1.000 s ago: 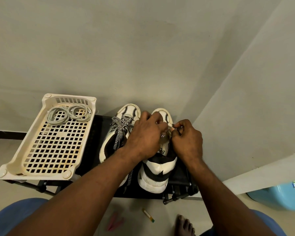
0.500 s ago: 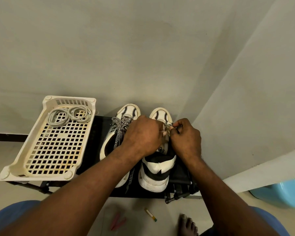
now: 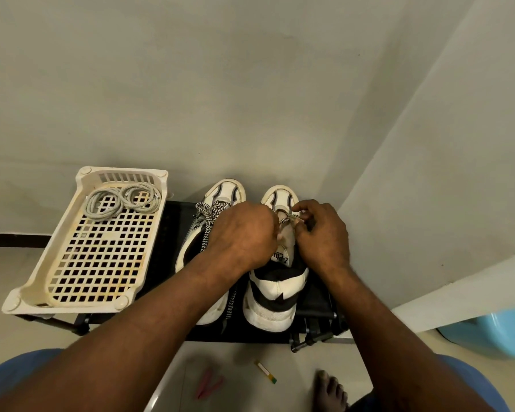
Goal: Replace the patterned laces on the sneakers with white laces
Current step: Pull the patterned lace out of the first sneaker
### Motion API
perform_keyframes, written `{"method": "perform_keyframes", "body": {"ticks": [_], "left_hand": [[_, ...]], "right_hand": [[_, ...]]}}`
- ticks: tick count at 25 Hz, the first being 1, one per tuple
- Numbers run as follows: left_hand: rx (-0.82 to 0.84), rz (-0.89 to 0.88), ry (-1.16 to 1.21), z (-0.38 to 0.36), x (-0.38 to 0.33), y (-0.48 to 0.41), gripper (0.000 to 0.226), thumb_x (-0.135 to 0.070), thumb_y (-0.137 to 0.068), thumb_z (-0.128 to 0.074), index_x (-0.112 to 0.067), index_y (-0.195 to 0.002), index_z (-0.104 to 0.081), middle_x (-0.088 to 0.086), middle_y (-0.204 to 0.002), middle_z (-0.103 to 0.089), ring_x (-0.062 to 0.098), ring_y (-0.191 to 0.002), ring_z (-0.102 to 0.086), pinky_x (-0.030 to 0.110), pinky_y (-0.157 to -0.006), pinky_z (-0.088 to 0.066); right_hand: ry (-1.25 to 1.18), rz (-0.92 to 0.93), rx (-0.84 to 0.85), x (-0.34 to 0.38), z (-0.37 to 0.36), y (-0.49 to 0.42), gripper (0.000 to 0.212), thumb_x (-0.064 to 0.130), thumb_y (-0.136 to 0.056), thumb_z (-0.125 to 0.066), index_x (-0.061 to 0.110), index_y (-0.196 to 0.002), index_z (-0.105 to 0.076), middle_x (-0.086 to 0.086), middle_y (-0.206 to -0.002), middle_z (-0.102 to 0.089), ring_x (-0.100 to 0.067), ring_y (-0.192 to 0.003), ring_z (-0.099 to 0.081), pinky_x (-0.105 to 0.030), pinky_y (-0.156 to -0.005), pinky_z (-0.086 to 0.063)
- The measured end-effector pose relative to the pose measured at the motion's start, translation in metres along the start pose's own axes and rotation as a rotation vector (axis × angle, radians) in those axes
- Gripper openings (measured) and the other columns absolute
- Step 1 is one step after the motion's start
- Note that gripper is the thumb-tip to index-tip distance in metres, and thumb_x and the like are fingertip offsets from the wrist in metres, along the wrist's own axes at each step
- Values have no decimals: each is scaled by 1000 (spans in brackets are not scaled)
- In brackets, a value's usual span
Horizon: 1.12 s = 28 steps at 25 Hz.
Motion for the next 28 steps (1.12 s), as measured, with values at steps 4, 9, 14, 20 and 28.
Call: {"method": "perform_keyframes", "body": {"ticks": [4,9,14,20,28], "left_hand": [[-7,-8,771,17,2,0,7,-25,-97,-71,-27,-96,-78,-7,-59,-61,9,-61,-59,21,-62,-43],[-10,18,398,6,28,-6,17,-37,-91,-73,-38,-108,-72,-5,-79,-65,15,-85,-62,32,-71,-47],[-20,-75,232,-6,28,-3,46,-46,-95,-62,-42,-140,-52,5,-99,-74,26,-96,-67,38,-81,-55],[-126,-40,450,-10,10,-3,20,-21,-95,-67,-22,-112,-77,3,-96,-77,22,-88,-69,30,-75,-50],[-147,-110,1124,36,-1,8,13,-18,-97,-71,-8,-95,-79,6,-78,-77,18,-74,-72,31,-73,-58]], "right_hand": [[82,127,79,-2,-1,-2,23,26,-91,-74,29,-113,-77,8,-113,-58,-14,-96,-59,-24,-72,-47],[74,190,-185,4,4,3,17,18,-89,-71,26,-100,-82,9,-102,-74,-21,-98,-62,-36,-81,-52],[-325,297,-309,29,18,12,21,3,-89,-71,16,-102,-81,7,-97,-78,-13,-92,-72,-34,-81,-58],[-558,375,-129,44,26,22,29,-1,-89,-77,15,-112,-71,4,-101,-76,-17,-94,-74,-34,-81,-61],[48,286,-90,6,-5,5,16,23,-94,-70,24,-110,-72,4,-103,-66,-20,-95,-59,-28,-73,-39]]}}
Point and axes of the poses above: each hand's wrist, its own y-axis away from the middle knuckle, its own z-axis out of the back of the hand, x = y × z, the point moved 1 cm from there along -y, towards the middle knuckle
